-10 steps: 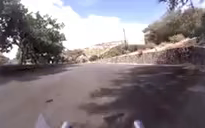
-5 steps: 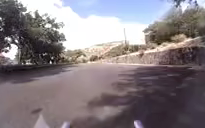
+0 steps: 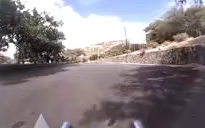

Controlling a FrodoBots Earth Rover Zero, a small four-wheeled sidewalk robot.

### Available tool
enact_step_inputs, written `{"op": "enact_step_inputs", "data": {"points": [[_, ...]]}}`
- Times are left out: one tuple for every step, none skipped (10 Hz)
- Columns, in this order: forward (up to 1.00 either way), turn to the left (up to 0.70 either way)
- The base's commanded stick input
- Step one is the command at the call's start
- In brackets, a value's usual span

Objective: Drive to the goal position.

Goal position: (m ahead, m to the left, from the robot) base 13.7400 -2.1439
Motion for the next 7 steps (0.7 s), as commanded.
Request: {"op": "enact_step_inputs", "data": {"points": [[0.70,0.00],[0.70,0.00],[0.70,0.00],[0.70,0.00],[0.70,0.00],[0.70,0.00],[0.70,0.00]]}}
